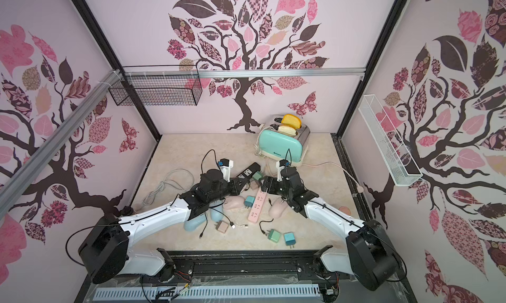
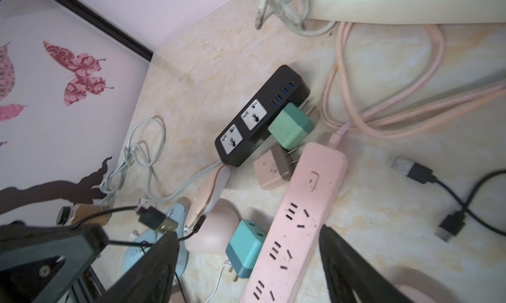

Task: Unplug the wireless mouse
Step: Place the plug at the center of the board, then remove the power cord from the mouse.

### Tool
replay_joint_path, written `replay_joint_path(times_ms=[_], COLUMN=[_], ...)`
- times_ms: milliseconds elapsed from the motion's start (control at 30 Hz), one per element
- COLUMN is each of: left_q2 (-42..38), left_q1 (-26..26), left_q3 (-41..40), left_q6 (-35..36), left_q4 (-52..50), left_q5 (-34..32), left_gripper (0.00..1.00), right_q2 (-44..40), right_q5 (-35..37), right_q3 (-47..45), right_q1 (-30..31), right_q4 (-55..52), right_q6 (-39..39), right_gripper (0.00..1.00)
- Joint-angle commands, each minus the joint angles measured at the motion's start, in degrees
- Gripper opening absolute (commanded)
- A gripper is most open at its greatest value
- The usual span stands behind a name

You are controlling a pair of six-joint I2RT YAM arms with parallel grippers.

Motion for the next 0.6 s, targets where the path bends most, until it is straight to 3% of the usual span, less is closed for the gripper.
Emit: replay_joint_path(times_ms=[0,100,300,567], left_q2=[1.29,1.64,2.87,2.72], left_q1=[0.68,1.19,1.79,2.45], left_q3=[1.66,2.16,3.88,4.57], left_q6=[-2.06,-3.71,-6.94,-10.53], left_q4=[-2.47,-2.56,-3.31,-3.61], left_q5=[2.33,3.73,7.17,9.92], left_gripper=[0.0,0.0,0.0,0.0], right_q2=[-1.61,0.92,6.25,12.59], right_q5=[-2.97,-1.17,1.01,7.88], right_q3=[-1.42,-0.7,-0.93,0.96], right_q1=[6.57,9.87,9.95,10.04], right_q4=[5.85,8.46,16.44,17.22], right_q6=[-7.42,-9.72,-10.41,-12.42], right_gripper=[0.82,0.8,0.78,0.7])
